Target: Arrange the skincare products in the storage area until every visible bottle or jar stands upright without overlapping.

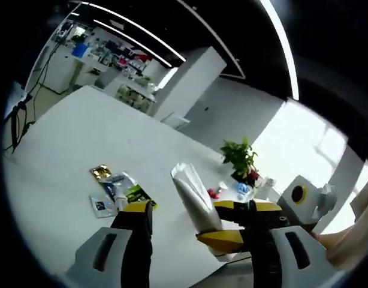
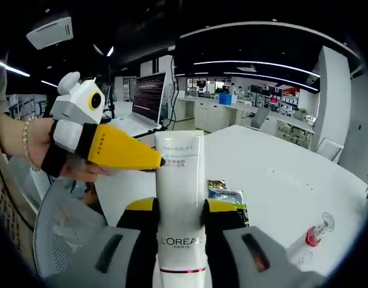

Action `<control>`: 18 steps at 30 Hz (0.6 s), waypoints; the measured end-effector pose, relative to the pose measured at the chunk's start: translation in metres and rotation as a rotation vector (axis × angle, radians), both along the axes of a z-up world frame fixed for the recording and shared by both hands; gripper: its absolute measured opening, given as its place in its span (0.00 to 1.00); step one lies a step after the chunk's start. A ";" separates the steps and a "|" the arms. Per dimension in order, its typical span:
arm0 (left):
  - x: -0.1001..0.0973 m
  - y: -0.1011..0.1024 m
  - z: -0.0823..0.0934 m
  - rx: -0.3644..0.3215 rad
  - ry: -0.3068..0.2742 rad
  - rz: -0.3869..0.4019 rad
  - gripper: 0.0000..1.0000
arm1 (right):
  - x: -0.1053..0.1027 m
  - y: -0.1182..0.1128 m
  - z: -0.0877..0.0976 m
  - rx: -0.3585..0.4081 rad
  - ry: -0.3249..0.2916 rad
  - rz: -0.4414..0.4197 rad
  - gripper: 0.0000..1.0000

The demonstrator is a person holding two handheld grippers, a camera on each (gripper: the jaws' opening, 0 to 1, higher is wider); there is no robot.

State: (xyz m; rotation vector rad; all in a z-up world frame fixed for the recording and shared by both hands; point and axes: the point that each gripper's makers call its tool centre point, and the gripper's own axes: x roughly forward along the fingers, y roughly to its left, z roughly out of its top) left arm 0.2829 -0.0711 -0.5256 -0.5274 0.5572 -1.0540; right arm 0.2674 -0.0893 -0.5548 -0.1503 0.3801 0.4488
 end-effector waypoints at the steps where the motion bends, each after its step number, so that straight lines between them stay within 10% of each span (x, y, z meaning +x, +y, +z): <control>1: -0.003 -0.001 0.001 -0.011 0.011 -0.003 0.56 | -0.003 0.002 0.002 0.003 -0.005 0.002 0.29; 18: -0.039 -0.002 0.004 0.028 -0.036 -0.027 0.18 | -0.037 0.021 0.016 -0.020 -0.048 0.050 0.29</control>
